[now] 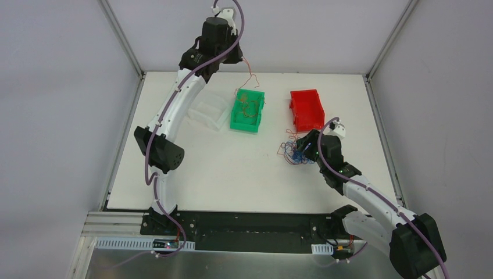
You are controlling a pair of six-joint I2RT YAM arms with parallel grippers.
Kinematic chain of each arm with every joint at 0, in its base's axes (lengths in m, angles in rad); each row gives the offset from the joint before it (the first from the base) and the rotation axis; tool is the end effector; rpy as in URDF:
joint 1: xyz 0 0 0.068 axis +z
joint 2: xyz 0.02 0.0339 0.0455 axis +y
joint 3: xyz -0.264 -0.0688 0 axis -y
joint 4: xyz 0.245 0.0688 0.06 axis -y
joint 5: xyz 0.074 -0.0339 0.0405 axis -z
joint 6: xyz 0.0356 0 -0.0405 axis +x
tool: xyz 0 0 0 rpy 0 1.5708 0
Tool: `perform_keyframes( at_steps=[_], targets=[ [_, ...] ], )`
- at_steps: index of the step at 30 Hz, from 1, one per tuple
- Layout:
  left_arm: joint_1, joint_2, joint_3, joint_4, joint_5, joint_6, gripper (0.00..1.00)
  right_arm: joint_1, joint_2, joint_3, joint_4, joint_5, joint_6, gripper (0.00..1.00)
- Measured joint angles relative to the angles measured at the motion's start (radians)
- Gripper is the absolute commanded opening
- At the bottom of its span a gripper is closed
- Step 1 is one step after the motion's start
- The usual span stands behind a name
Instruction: Untangle the cables
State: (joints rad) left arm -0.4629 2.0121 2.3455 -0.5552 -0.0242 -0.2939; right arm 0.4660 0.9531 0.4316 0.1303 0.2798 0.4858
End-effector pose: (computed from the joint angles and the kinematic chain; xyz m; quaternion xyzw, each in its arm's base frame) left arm 0.4044 -0.2009 0.4650 0.0584 0.7788 -0.2219 0.5838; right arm 0.1915 0.0853 0.2174 0.0857 0.8221 0.1493 0.5426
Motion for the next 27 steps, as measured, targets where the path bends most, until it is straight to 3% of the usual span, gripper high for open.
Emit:
perform_keyframes(
  at_steps=[27],
  targets=[
    [0.000,0.060,-0.112,0.019,0.054,-0.040,0.00,0.000,-0.002,0.000,0.000,0.000,0.000,0.63]
  ],
)
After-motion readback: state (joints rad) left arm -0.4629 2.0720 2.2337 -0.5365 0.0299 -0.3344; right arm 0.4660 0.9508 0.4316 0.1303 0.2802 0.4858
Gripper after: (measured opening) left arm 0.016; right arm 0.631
